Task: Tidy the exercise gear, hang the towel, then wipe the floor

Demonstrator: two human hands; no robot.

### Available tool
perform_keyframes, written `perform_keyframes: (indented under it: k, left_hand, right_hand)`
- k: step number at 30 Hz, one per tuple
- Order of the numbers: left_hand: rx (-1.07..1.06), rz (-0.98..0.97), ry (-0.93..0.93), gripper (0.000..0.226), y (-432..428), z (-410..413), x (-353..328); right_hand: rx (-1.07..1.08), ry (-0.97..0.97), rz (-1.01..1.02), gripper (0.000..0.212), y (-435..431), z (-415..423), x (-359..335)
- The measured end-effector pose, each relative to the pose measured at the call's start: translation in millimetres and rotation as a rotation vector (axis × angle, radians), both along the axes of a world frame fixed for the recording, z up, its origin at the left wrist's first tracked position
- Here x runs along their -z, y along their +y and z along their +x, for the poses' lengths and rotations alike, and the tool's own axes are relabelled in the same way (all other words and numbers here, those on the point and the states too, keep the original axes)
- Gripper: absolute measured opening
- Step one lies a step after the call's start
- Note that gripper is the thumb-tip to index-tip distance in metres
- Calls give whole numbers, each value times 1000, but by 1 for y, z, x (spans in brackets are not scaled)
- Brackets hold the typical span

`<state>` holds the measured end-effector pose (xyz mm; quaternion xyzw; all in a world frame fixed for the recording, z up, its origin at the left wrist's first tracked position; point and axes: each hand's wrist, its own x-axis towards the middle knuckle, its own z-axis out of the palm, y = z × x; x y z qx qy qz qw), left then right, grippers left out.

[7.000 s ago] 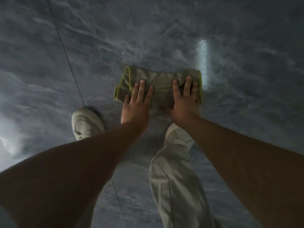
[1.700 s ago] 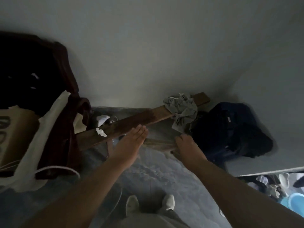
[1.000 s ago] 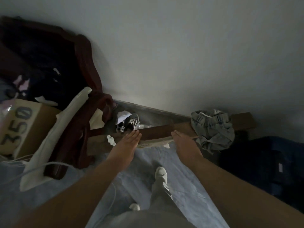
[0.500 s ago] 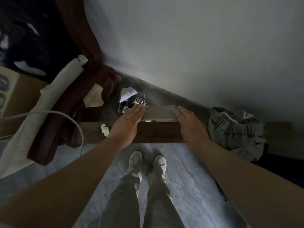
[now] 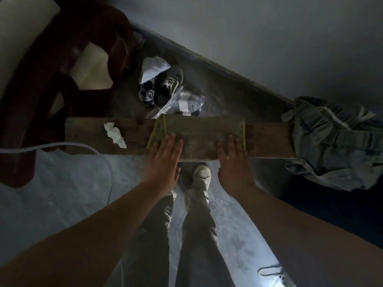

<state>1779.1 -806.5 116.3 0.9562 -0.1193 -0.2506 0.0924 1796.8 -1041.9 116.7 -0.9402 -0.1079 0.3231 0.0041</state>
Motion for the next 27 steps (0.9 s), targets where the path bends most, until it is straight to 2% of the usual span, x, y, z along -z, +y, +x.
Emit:
perform_keyframes:
  k: [5, 10, 14, 21, 27]
  left_hand:
    - [-34, 3, -91, 77, -10, 27, -1]
    - [-71, 93, -13, 76, -23, 43, 30]
    - [-44, 113, -21, 78, -15, 36, 37]
    - [-51, 109, 65, 81, -18, 42, 18]
    - [-16, 51, -12, 85, -18, 40, -42]
  right_hand:
    - [79, -135, 75, 70, 5, 30, -4]
    - [65, -140, 70, 77, 16, 41, 13]
    - [75, -107, 57, 80, 13, 32, 22]
    - [77, 3, 29, 83, 18, 46, -1]
    - [49, -37, 84, 84, 20, 48, -61]
